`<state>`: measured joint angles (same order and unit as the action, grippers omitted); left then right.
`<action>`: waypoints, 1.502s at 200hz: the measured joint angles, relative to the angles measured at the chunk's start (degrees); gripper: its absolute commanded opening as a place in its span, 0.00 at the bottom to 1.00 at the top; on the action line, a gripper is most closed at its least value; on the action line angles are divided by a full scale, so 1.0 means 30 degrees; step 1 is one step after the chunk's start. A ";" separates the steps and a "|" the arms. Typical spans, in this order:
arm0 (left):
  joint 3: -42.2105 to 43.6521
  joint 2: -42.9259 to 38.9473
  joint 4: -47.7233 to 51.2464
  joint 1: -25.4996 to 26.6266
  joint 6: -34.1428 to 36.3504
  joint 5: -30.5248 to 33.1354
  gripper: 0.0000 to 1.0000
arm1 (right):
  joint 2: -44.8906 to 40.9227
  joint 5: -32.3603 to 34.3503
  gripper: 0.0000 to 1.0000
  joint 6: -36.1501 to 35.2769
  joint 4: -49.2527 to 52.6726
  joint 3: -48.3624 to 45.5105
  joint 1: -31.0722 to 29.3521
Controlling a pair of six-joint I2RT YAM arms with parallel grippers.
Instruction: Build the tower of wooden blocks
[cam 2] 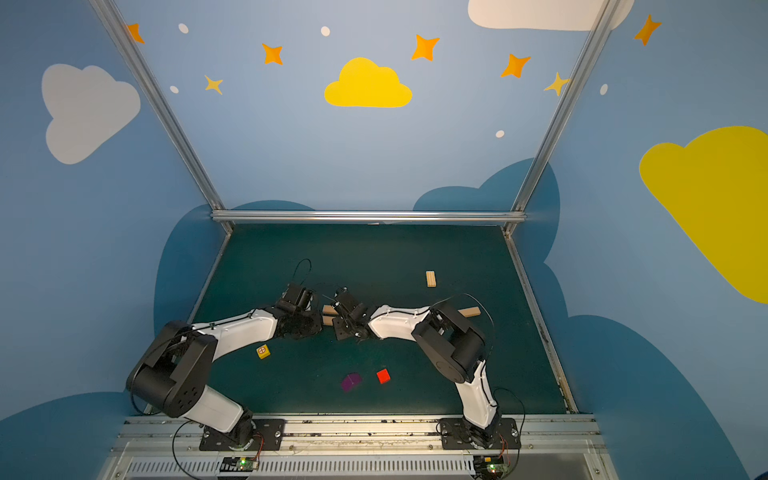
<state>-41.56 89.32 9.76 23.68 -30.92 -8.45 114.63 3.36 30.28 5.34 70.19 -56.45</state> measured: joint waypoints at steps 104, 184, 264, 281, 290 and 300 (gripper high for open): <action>-0.0255 0.0270 -0.0087 -0.0007 0.0087 0.0000 0.14 | 0.0007 0.0007 0.22 0.0277 -0.0029 0.0000 0.0022; -0.0255 0.0306 -0.0124 -0.0015 0.0073 -0.0007 0.14 | 0.0036 0.0000 0.22 0.0335 -0.0131 0.0000 0.0117; -0.0401 0.0481 -0.0277 -0.0015 0.0044 -0.0007 0.14 | 0.0073 0.0087 0.23 0.0342 -0.0284 0.0000 0.0328; -0.0401 0.0481 -0.0277 -0.0015 0.0044 0.0000 0.14 | 0.0073 0.0087 0.23 0.0342 -0.0284 0.0000 0.0328; -0.0393 0.0481 -0.0270 -0.0015 0.0044 0.0015 0.14 | 0.0073 0.0080 0.22 0.0342 -0.0284 0.0000 0.0328; -0.0401 0.0481 -0.0270 -0.0015 0.0044 0.0022 0.14 | 0.0073 0.0080 0.23 0.0342 -0.0284 0.0000 0.0328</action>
<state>-42.76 90.76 8.95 23.64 -30.79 -8.38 114.85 3.60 31.31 4.49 70.19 -55.46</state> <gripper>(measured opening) 0.139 0.224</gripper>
